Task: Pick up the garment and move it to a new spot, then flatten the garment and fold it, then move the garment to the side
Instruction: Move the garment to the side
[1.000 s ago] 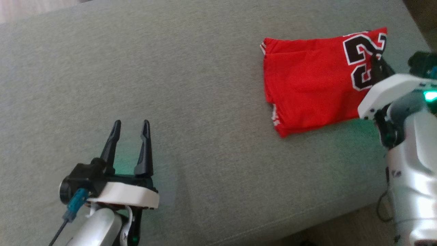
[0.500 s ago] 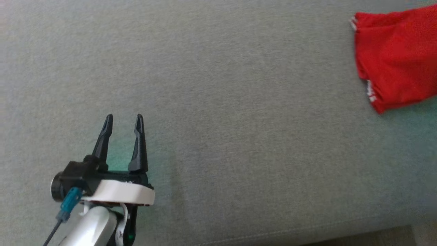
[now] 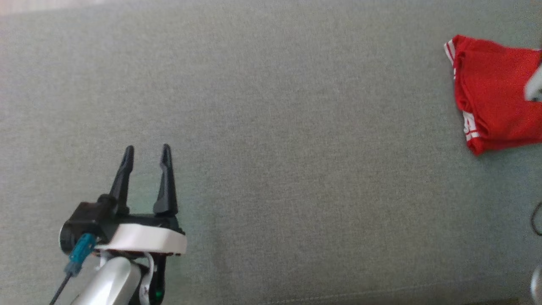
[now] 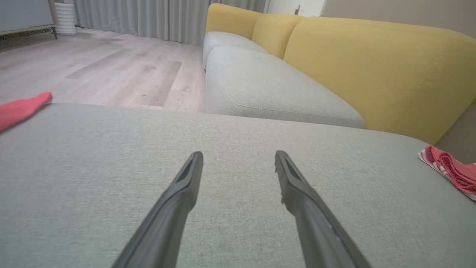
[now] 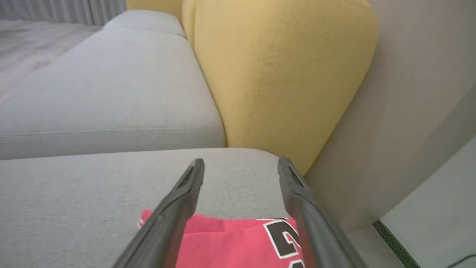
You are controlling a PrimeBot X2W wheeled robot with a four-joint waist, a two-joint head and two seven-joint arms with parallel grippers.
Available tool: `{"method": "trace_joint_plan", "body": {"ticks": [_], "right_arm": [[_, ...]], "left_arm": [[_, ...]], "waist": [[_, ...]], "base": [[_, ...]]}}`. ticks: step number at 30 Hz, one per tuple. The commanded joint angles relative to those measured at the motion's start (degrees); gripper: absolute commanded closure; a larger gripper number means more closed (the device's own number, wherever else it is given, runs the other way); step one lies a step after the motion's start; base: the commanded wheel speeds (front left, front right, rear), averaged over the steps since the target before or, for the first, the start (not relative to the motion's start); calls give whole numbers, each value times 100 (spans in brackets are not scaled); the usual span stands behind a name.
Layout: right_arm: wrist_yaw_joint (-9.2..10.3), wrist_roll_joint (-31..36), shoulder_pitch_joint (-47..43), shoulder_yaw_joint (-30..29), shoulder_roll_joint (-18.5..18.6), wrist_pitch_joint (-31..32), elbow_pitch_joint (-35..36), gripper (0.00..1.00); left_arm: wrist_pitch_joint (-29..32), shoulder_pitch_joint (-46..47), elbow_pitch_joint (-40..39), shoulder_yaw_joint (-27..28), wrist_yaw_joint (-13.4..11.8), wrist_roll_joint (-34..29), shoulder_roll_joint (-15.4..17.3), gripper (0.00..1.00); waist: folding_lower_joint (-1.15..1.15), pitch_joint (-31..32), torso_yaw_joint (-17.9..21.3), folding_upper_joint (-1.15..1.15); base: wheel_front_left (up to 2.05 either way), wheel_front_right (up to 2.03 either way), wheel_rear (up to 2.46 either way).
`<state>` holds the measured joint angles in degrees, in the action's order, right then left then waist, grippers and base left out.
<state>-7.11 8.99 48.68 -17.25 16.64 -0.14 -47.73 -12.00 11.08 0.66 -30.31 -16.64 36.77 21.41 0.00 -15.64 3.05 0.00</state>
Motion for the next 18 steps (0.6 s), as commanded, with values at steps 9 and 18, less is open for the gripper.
{"method": "trace_joint_plan", "body": {"ticks": [9, 18], "right_arm": [[-37, -810, -900, 1152, -627, -188, 921, 0], [-37, -1038, -2761, 1571, -1171, -431, 2201, 0]], "left_arm": [[-158, -186, 315, 472, 49, 225, 92, 0], [-218, -670, 757, 360, 84, 244, 0, 0]], "waist": [[0, 911, -319, 0], [0, 1622, -655, 0]], "base": [[0, 0, 0], [0, 0, 0]]}}
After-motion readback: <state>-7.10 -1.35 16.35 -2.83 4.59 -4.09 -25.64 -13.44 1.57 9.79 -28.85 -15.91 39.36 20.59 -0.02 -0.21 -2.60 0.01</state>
